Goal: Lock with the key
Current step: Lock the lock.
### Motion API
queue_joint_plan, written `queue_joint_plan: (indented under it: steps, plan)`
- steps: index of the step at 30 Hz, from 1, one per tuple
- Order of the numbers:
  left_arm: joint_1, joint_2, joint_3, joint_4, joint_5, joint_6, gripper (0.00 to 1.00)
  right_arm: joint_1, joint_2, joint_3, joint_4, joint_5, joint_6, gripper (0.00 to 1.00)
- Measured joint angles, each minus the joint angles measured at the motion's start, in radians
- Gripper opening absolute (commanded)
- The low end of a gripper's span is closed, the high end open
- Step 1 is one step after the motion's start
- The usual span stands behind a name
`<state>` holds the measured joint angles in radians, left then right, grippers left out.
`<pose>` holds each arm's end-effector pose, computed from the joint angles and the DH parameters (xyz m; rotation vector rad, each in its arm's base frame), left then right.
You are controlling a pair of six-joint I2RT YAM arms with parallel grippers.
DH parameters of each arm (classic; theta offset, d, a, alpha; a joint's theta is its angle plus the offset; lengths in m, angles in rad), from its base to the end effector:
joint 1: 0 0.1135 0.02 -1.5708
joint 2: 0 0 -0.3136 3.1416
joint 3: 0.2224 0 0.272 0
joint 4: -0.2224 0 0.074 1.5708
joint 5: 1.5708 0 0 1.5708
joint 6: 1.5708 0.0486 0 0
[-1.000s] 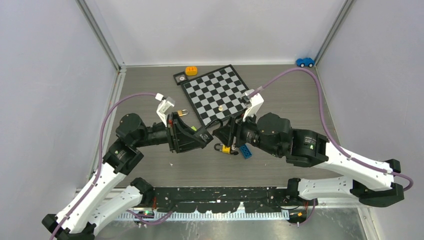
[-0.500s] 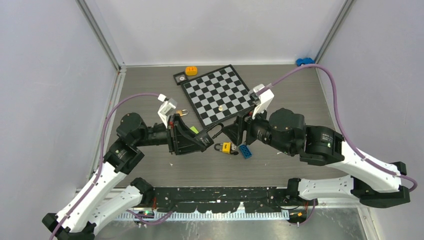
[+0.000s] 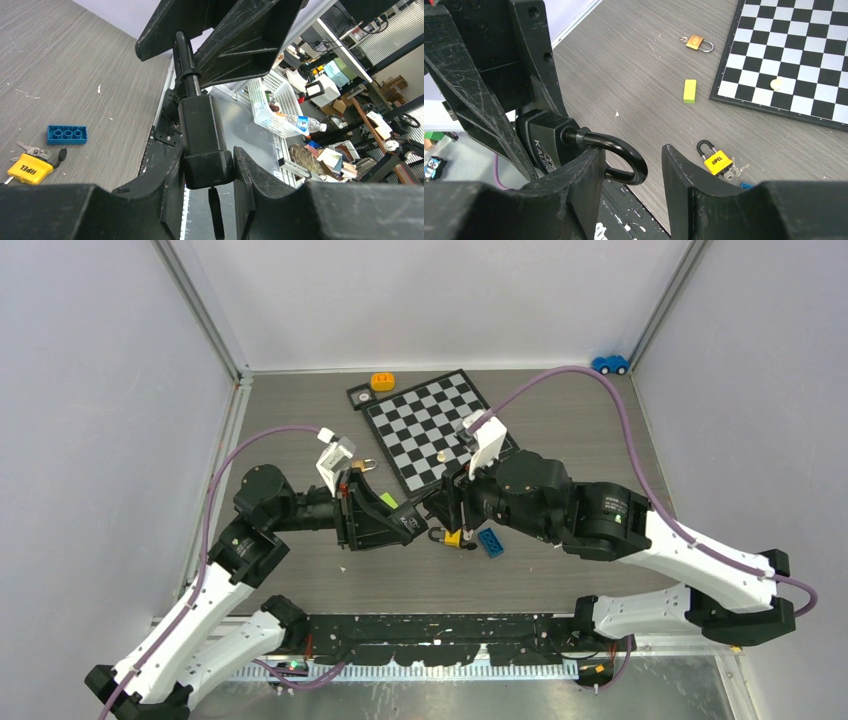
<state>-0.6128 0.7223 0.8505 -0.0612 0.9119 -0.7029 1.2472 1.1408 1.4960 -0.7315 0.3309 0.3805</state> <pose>0.0954 -0.1141 0.4212 0.7662 1.6362 -1.6670 0.0877 0.2118 0.5030 -0.6305 1.9009 0.7556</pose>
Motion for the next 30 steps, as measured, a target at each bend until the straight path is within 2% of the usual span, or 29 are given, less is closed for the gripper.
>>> queue_joint_plan:
  steps: [8,12,13,14,17,20,24,30]
  plan:
    - [0.000,0.000,0.000,0.003,0.006,-0.001,0.00,0.000,0.006,0.000,-0.001,-0.003,-0.016,0.43]
    - [0.000,0.000,0.000,0.005,0.004,-0.003,0.00,0.000,0.005,-0.003,0.009,0.003,-0.030,0.05]
    - [0.001,0.000,0.000,0.002,0.005,-0.003,0.00,0.001,0.001,-0.007,0.017,0.007,-0.030,0.01]
    - [0.003,0.000,0.000,-0.008,0.004,-0.002,0.04,0.001,-0.008,-0.010,0.028,0.004,-0.028,0.00]
    - [0.006,0.002,0.000,0.010,0.001,0.002,0.36,0.005,-0.045,-0.030,0.071,-0.016,-0.014,0.00]
    - [0.005,-0.005,0.000,0.027,-0.018,-0.002,0.58,0.008,-0.080,-0.078,0.128,-0.023,0.011,0.00]
    - [0.006,-0.016,0.000,0.059,-0.074,-0.025,0.69,0.007,-0.109,-0.151,0.214,-0.011,0.057,0.00]
    - [0.006,-0.036,-0.012,0.166,-0.132,-0.077,0.70,0.006,-0.165,-0.253,0.337,0.000,0.114,0.00]
